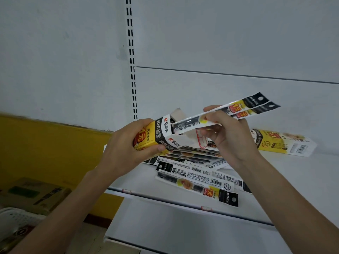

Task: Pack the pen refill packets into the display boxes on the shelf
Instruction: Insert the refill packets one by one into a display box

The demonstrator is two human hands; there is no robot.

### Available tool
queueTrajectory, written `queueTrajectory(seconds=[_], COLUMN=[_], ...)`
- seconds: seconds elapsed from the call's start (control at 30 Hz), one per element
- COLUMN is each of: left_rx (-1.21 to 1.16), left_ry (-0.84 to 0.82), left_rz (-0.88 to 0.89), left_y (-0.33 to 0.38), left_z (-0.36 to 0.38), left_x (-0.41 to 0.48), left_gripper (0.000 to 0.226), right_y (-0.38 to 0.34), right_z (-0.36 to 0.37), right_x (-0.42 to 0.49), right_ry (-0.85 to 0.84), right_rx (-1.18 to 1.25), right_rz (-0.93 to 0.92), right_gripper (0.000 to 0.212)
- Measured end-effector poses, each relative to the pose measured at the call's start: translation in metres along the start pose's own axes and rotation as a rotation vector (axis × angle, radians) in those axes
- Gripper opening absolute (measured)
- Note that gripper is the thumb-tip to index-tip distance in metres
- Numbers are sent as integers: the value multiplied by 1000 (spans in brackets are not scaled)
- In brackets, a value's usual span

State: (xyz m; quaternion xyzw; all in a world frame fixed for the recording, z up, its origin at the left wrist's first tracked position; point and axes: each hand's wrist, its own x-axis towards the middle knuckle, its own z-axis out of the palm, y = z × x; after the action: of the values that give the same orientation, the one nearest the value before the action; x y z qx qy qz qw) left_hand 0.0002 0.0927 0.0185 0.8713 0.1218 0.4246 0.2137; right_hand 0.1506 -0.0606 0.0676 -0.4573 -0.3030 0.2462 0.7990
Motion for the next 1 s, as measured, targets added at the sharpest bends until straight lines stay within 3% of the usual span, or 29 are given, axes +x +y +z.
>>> queueTrajectory(seconds=[0.23,0.37,0.43,0.53,0.7,0.87,1.0], left_rx=[22,38,74,69,58,51,50], left_ry=[-13,-34,-64,-61,6,-40,3], left_rz=[17,25,7,7,3,-1,16], left_y=[1,2,2,1,2,7,7], left_z=[2,6,8,7,-1,9,2], left_x=[-1,-2,-3,-3,-1,-1,0], left_gripper=[76,75,78,78,73,76,70], right_y=[-4,3,9,6,-14,5,-2], right_z=[3,11,13,12,2,16,10], right_x=[-1,-2,-6,-6,5,-5,-2], right_ry=[-55,-64,-149,-233,1,-171,-117], right_rx=[-97,-363,-465,-476,-382,-549,-400], right_rz=[-70,-68,8,94,-67,18,-24], right_gripper=[15,13,11,25,11,5,13])
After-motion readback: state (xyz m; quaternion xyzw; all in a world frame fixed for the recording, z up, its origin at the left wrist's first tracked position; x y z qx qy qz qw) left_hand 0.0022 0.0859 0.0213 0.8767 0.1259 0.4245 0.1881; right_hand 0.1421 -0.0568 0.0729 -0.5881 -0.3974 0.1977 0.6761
